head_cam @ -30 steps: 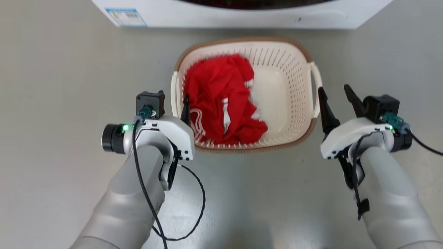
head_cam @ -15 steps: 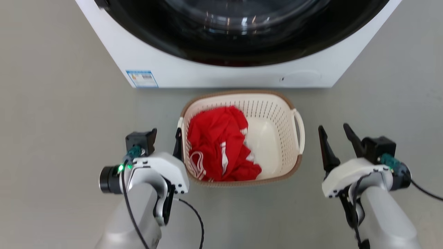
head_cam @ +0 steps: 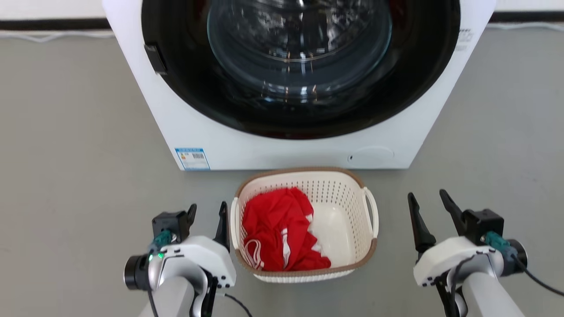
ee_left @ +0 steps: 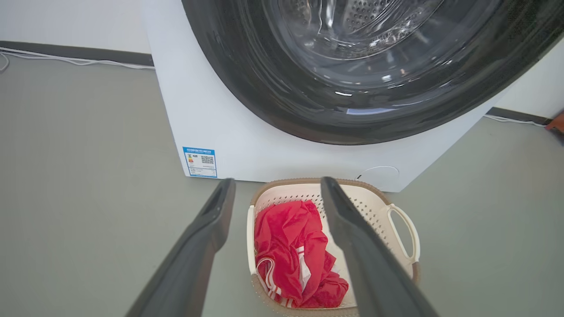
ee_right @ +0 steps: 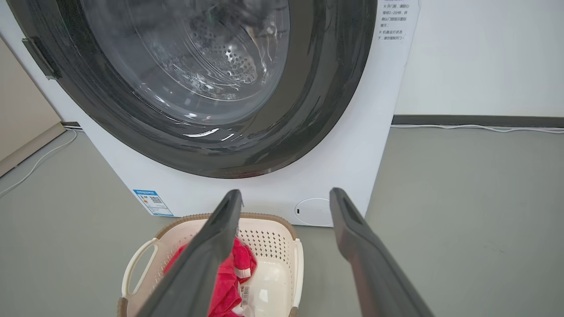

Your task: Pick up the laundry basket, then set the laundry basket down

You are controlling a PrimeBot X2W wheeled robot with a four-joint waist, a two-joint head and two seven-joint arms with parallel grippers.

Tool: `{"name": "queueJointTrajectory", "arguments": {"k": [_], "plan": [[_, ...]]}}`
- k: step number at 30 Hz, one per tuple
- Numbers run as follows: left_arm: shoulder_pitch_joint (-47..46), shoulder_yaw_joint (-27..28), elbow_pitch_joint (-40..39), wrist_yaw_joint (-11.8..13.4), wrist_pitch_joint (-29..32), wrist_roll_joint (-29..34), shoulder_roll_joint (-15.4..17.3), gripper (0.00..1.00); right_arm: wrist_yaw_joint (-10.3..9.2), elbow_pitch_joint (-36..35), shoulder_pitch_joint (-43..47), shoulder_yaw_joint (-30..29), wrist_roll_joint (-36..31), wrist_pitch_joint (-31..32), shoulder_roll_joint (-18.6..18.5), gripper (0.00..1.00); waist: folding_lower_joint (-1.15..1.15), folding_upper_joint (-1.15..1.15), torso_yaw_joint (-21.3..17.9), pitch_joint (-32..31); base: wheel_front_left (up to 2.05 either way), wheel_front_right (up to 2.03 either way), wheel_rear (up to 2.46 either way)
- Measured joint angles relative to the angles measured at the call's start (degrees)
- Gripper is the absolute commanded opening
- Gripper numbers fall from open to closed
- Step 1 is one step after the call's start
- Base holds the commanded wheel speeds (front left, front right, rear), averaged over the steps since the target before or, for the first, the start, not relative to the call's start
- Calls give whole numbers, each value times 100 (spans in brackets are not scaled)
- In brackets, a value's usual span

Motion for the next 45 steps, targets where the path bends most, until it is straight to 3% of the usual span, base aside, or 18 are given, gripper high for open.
{"name": "queueJointTrajectory", "arguments": {"k": [11, 28, 29, 36, 45], "plan": [[869, 400, -711, -23, 0, 185, 18, 100, -1, -610, 699, -4, -47, 0, 19, 100, 0, 0, 14, -654, 0, 0, 0], [1738, 724, -1540, 78, 0, 193, 37, 100, -1, -1435, 1377, -8, -52, 0, 31, 100, 0, 0, -93, -978, 0, 0, 0], [1767, 731, -1536, 78, 0, 193, 34, 0, -2, -1412, 1403, -5, -52, 0, 31, 0, 0, 0, -95, -993, 0, 0, 0], [2133, 721, -1110, 76, 44, 169, -4, 0, -7, -985, 1809, 14, -12, 33, 68, 0, 0, 0, -93, -995, 0, 0, 0], [2156, 806, -1179, -1, 202, -332, -4, 0, -7, -1033, 1814, -12, 606, 186, 70, 0, 2, 0, -90, -985, 0, 0, 0]]}}
